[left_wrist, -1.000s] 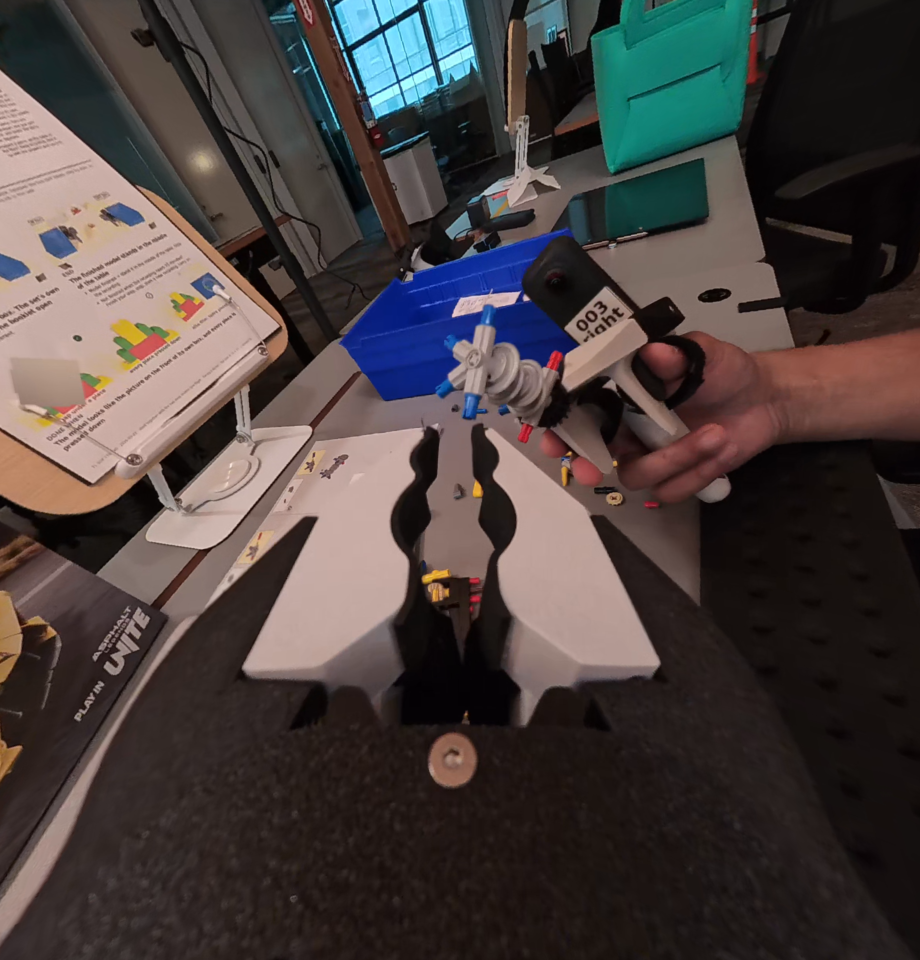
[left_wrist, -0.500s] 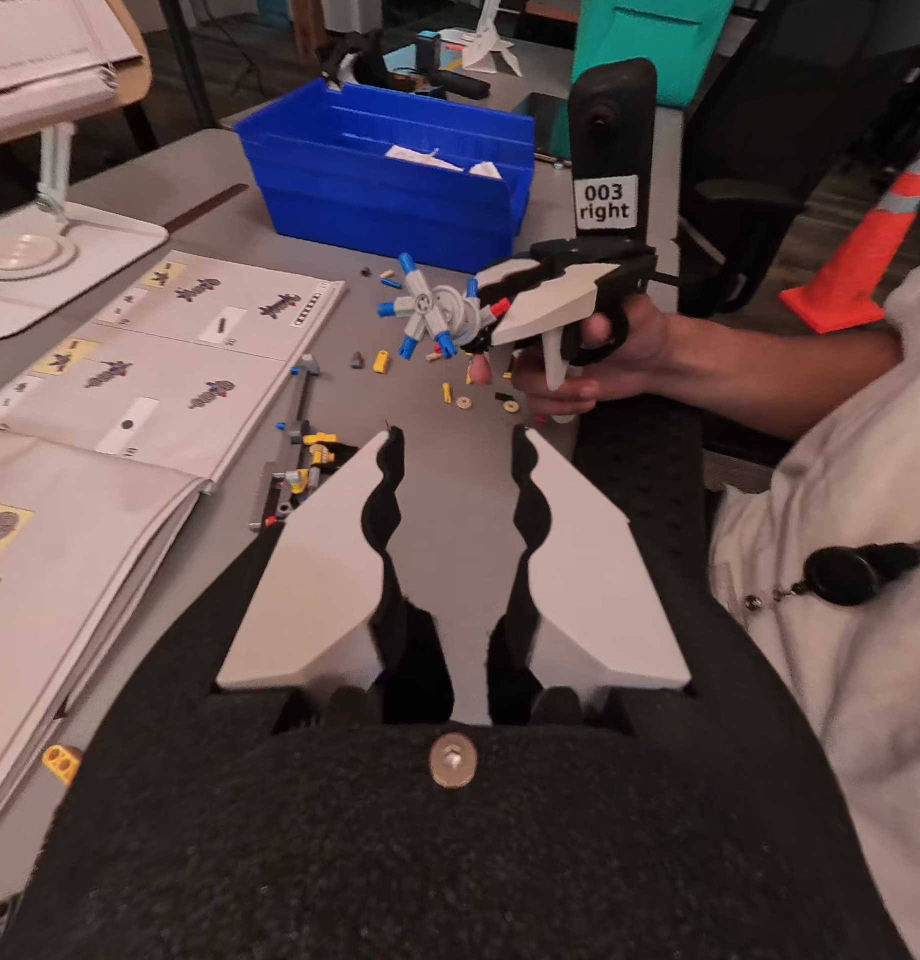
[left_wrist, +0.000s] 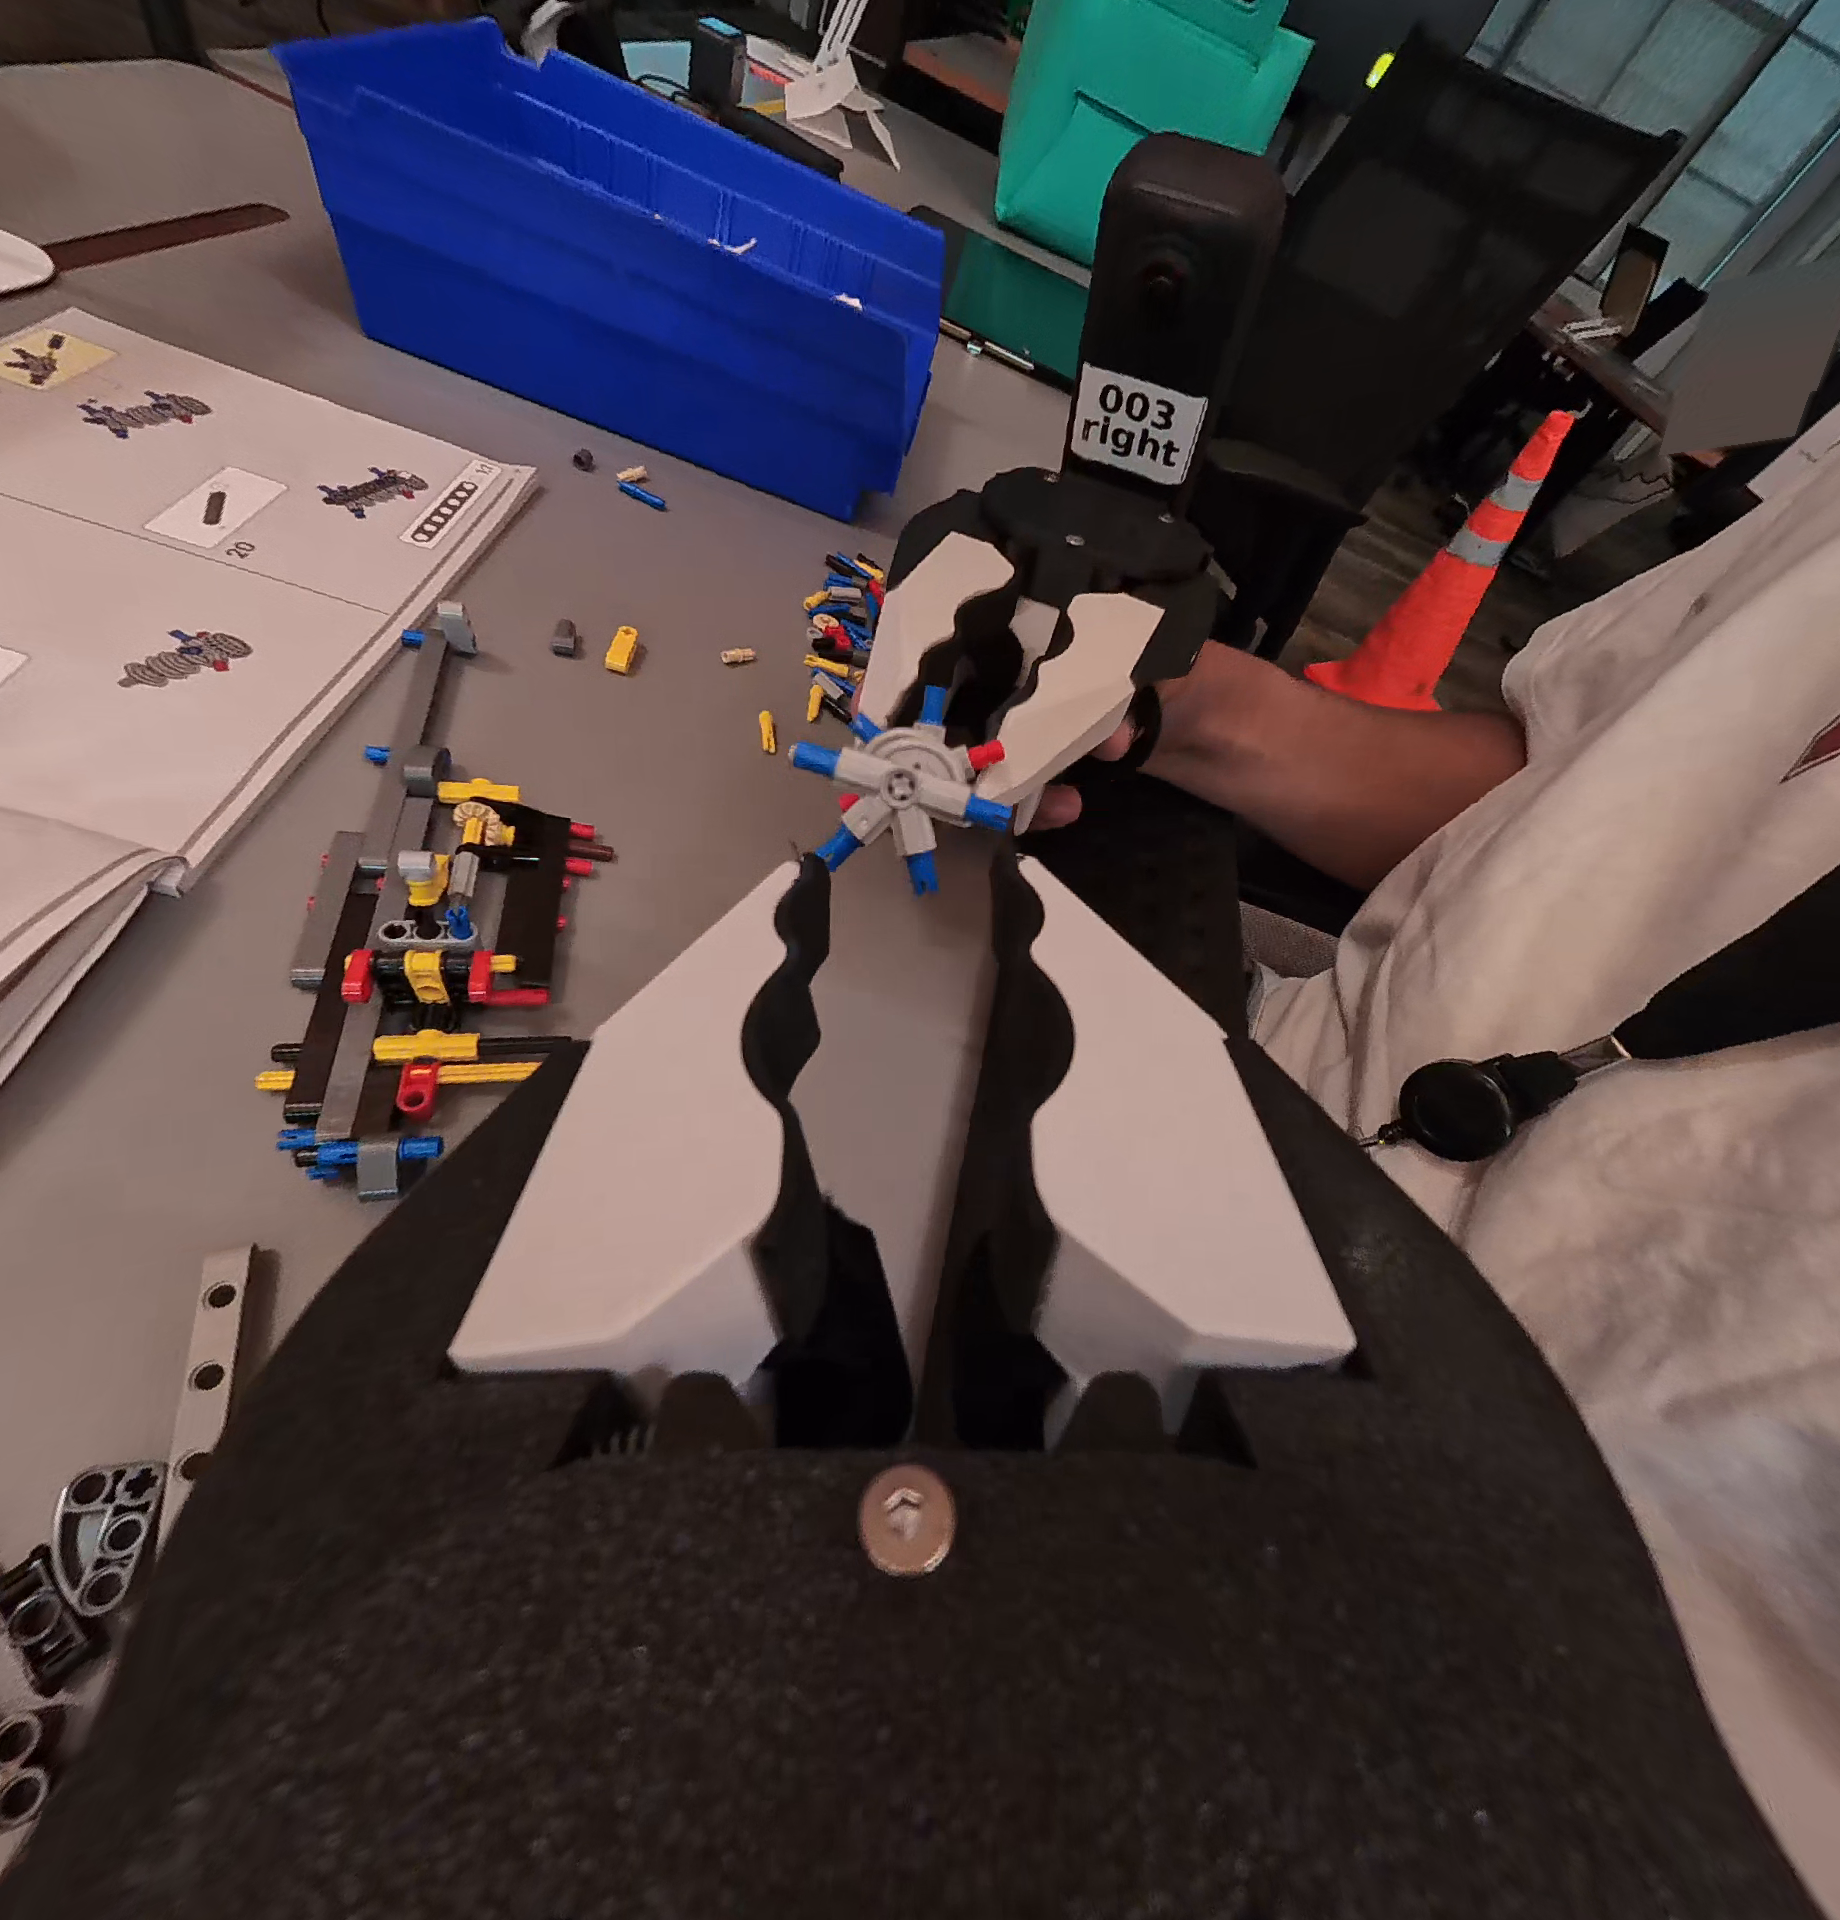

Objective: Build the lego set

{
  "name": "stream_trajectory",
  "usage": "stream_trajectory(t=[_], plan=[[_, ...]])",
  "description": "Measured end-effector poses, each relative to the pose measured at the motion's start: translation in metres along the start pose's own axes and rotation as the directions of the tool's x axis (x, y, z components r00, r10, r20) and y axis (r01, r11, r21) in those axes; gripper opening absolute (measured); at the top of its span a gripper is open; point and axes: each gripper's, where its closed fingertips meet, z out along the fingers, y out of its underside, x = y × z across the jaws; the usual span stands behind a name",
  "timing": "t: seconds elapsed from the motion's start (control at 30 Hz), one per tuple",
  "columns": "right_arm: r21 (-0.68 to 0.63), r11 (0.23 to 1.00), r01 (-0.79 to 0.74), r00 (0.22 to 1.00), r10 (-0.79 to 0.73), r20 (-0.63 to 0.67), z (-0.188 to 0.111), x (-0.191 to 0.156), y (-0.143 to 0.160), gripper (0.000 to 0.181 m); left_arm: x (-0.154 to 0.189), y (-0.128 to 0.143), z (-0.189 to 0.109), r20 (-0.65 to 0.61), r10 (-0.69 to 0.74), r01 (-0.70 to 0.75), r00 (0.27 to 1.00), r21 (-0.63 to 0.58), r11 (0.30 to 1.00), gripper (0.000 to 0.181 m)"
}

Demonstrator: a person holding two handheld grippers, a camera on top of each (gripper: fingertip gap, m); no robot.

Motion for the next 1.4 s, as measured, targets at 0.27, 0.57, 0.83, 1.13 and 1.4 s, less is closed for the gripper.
stream_trajectory(t=[0.27, 0.57, 0.83, 1.13, 1.4], plan=[[-0.063, 0.998, 0.014, 1.0, -0.014, 0.009, 0.005, -0.002, 0.011, 0.02, 0.002, 0.005, 0.0, -0.056, -0.011, 0.011, 0.998, 0.002, 1.0, 0.044], [-0.097, 0.995, -0.004, 1.0, 0.006, 0.022, 0.005, -0.003, 0.017, 0.02, -0.009, 0.009, 0.004, -0.013, 0.024, -0.024, 1.0, 0.008, 1.0, 0.028], [-0.359, 0.932, -0.053, 0.991, 0.094, 0.099, -0.003, 0.003, 0.05, 0.02, -0.021, 0.043, 0.022, 0.053, 0.682, -0.655, 0.73, -0.232, 0.719, 0.023], [-0.563, 0.746, 0.356, 0.928, -0.352, 0.122, -0.012, 0.048, 0.07, 0.021, -0.058, 0.063, 0.053, -0.059, 0.985, -0.895, 0.165, -0.428, 0.124, 0.02], [-0.646, 0.574, 0.504, 0.833, -0.519, 0.19, -0.016, 0.061, 0.088, 0.021, -0.067, 0.076, 0.058, -0.084, 0.969, -0.868, 0.234, -0.468, 0.169, 0.03]])
